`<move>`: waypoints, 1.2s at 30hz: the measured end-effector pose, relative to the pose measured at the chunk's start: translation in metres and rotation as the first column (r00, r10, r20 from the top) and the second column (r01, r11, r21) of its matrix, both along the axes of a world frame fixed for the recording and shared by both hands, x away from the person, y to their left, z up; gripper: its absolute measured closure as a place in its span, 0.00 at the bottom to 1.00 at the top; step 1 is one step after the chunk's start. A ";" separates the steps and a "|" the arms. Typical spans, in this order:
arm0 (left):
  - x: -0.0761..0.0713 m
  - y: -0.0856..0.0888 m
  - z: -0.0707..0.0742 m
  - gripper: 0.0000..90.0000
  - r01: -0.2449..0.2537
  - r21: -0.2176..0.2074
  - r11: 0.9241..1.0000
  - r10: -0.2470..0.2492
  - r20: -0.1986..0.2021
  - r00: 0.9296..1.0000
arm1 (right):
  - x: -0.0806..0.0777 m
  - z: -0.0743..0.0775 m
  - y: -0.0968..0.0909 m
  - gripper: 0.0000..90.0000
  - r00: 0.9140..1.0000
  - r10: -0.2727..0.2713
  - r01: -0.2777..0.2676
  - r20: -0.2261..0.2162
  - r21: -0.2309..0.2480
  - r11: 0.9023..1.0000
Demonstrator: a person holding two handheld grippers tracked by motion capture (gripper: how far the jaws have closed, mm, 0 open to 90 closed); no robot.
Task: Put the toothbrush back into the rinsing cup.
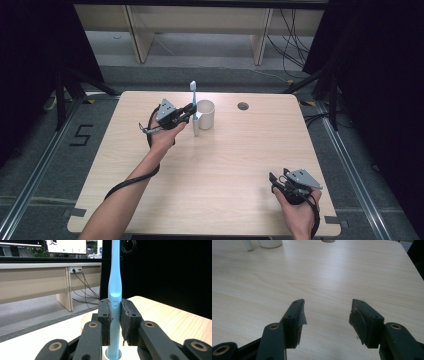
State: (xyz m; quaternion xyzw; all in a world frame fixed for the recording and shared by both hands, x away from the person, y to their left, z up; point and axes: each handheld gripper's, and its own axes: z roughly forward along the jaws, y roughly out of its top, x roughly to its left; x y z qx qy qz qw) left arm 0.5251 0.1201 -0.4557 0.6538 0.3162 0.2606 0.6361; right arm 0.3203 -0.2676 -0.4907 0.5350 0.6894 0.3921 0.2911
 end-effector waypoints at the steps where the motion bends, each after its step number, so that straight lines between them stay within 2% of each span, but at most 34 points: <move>1: 0.000 0.000 0.000 0.87 0.000 0.002 1.000 0.000 -0.001 1.000 | 0.000 0.000 0.000 0.51 1.000 -0.001 0.001 0.000 0.001 1.000; 6: -0.002 0.000 -0.001 0.87 0.007 0.014 1.000 -0.007 -0.006 1.000 | 0.001 -0.002 0.000 0.51 1.000 0.003 -0.003 0.018 -0.012 1.000; 16: -0.004 0.001 -0.005 0.87 0.017 0.041 0.999 -0.016 -0.018 1.000 | 0.002 -0.002 0.000 0.51 1.000 0.008 -0.007 0.022 -0.023 1.000; 17: -0.004 0.001 -0.005 0.87 0.018 0.046 0.999 -0.017 -0.020 1.000 | 0.001 -0.002 0.001 0.51 1.000 0.003 -0.003 0.008 -0.006 1.000; 18: -0.004 0.001 -0.005 0.87 0.019 0.050 0.999 -0.018 -0.023 1.000 | 0.001 -0.001 0.001 0.51 1.000 0.008 -0.008 0.003 -0.016 1.000; 21: -0.005 0.002 -0.006 0.86 0.022 0.067 0.998 -0.020 -0.030 0.999 | 0.001 -0.002 0.002 0.51 1.000 0.002 -0.002 0.002 -0.008 1.000; 22: -0.005 0.002 -0.007 0.86 0.027 0.074 0.997 -0.025 -0.033 0.999 | 0.003 -0.002 -0.001 0.51 0.999 0.022 -0.020 0.036 -0.050 0.999; 27: -0.005 0.001 -0.011 0.84 0.039 0.087 0.995 -0.035 -0.044 0.998 | 0.003 -0.003 -0.001 0.51 0.999 0.023 -0.021 0.036 -0.047 0.999; 28: -0.005 0.002 -0.011 0.84 0.039 0.090 0.995 -0.035 -0.044 0.998 | 0.001 -0.002 0.003 0.51 1.000 0.003 -0.003 0.003 -0.002 1.000; 30: -0.006 0.002 -0.011 0.82 0.037 0.089 0.995 -0.032 -0.050 0.998 | 0.002 -0.002 0.001 0.51 1.000 0.012 -0.012 0.015 -0.020 1.000; 32: -0.007 0.003 -0.010 0.79 0.038 0.090 0.995 -0.033 -0.059 0.998 | 0.001 -0.002 0.003 0.51 1.000 0.003 -0.003 0.002 -0.002 1.000; 34: -0.008 0.004 -0.010 0.74 0.038 0.084 0.996 -0.033 -0.072 0.997 | 0.002 -0.003 0.001 0.51 1.000 0.013 -0.012 0.018 -0.023 1.000; 36: -0.008 0.004 -0.010 0.69 0.034 0.077 0.996 -0.027 -0.088 0.996 | 0.003 -0.003 0.001 0.51 1.000 0.021 -0.020 0.021 -0.024 1.000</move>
